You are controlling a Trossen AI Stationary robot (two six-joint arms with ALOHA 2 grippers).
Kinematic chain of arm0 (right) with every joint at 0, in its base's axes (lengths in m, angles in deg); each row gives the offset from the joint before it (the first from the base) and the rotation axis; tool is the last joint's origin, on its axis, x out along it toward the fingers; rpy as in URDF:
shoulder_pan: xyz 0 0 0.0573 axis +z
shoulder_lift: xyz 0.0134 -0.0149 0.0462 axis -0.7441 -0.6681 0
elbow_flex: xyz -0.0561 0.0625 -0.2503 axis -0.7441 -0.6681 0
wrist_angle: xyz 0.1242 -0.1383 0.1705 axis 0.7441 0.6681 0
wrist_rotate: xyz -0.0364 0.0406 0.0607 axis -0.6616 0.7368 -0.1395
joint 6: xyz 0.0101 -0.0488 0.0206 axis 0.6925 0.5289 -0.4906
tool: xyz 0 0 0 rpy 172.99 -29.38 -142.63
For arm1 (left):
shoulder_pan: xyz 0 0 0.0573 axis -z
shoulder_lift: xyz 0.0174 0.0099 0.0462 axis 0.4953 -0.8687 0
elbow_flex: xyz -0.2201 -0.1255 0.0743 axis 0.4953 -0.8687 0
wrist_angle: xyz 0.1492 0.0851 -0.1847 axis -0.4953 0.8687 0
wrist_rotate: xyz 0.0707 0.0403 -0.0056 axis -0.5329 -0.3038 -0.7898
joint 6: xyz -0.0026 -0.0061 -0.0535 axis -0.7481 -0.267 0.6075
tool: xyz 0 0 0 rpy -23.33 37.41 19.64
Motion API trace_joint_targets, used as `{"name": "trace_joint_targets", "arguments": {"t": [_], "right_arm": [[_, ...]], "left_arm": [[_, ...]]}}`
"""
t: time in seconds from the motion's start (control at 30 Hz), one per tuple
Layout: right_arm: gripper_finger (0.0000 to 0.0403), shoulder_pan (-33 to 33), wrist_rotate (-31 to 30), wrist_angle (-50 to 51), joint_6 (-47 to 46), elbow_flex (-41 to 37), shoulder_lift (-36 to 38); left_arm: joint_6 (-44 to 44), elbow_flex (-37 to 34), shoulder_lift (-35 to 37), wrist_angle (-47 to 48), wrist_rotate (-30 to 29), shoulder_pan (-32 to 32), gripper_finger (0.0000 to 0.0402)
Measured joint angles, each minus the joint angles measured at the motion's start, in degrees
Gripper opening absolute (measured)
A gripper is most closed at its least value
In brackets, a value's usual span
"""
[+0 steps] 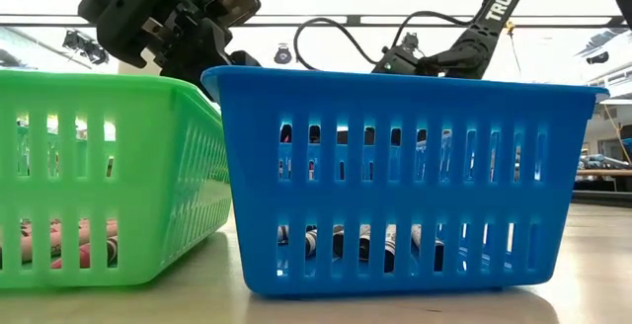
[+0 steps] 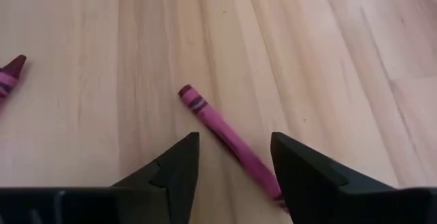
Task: Sort crayons
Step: Put the red crayon into the right blue bin
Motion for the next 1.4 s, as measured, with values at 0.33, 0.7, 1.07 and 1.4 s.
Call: {"name": "trace_joint_targets", "arguments": {"t": [0.33, 0.7, 1.07, 1.4], "right_arm": [[0.0112, 1.99, -0.47, 6.03, 0.13, 0.26, 0.69], [0.0018, 8.35, -3.94, 10.79, -6.1, 0.24, 2.33], [0.0037, 15.09, 1.24, 13.05, -7.79, 3.91, 8.53], [0.0038, 23.83, 1.74, 24.45, -15.39, 10.36, 9.85]], "left_arm": [[0.23, 0.02, 0.0, 0.3, 0.01, -0.03, 0.0172], [0.26, 0.01, 0.0, 2.82, 0.05, -0.03, 0.0172], [1.3, 0.01, 0.0, 1.78, -6.22, -1.55, 0.0191], [1.27, 0.02, 0.0, -1.24, -6.1, -3.42, 0.0255]]}}
